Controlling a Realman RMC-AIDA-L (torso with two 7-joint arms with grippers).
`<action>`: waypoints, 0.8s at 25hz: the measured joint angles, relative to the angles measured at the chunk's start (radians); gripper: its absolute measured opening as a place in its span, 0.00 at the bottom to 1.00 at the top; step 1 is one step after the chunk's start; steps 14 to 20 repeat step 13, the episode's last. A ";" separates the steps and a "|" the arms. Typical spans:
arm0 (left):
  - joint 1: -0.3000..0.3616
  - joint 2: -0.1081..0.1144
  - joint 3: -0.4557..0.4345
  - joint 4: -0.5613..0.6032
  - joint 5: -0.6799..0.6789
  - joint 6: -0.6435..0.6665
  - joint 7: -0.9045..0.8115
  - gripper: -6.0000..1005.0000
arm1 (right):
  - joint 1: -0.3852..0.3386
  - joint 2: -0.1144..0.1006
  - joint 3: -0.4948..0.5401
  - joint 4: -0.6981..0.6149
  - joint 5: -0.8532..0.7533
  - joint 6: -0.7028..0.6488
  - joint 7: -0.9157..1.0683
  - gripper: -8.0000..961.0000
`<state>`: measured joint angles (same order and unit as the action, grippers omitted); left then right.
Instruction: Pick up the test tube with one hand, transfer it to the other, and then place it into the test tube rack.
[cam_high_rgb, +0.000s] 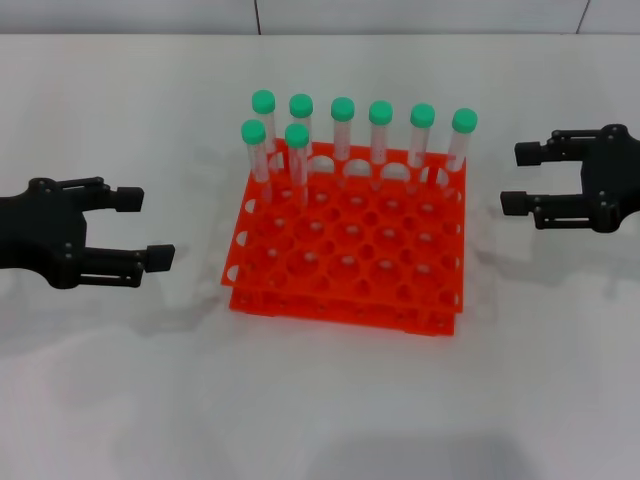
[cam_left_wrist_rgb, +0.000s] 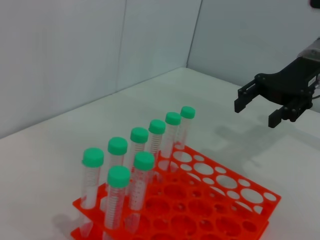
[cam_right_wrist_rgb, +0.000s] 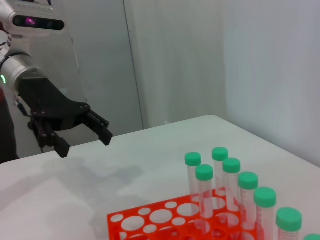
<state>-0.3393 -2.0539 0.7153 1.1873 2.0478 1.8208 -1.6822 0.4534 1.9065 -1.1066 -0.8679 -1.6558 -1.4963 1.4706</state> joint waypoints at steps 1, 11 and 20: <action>-0.001 0.000 0.001 -0.001 0.000 0.000 0.000 0.88 | 0.000 0.000 0.000 0.000 0.000 -0.001 0.000 0.69; -0.014 0.004 0.004 -0.002 -0.002 0.011 0.013 0.88 | -0.005 0.006 0.001 -0.002 -0.002 -0.012 -0.002 0.69; -0.014 0.005 0.004 -0.002 -0.003 0.011 0.013 0.88 | -0.006 0.007 0.002 -0.002 -0.002 -0.014 -0.001 0.69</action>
